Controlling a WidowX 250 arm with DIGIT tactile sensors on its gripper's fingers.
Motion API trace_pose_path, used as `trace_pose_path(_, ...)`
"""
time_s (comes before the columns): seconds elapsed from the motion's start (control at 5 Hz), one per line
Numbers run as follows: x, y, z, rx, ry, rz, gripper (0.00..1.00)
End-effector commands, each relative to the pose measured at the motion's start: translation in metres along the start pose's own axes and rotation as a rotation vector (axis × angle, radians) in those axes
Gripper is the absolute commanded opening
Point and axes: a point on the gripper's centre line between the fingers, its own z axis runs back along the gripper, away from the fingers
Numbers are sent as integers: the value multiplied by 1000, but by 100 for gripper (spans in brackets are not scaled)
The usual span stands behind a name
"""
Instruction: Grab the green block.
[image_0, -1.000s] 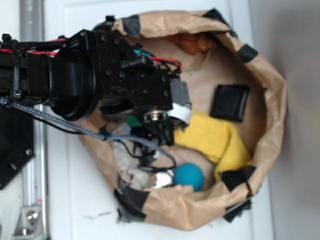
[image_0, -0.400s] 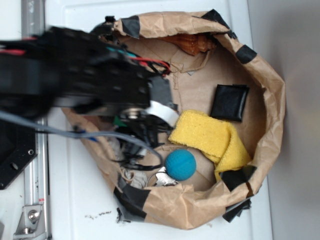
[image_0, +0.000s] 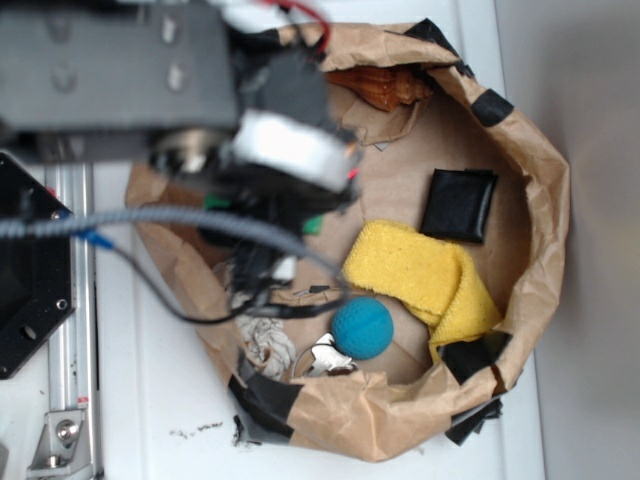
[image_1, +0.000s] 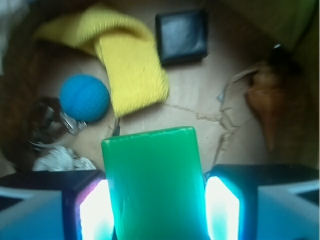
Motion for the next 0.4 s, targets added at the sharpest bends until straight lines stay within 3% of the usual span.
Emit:
trace_pose_path(0.0,20,6,-11,20,74,38,0)
trace_pose_path(0.2,20,9,-18,16,84,57,0)
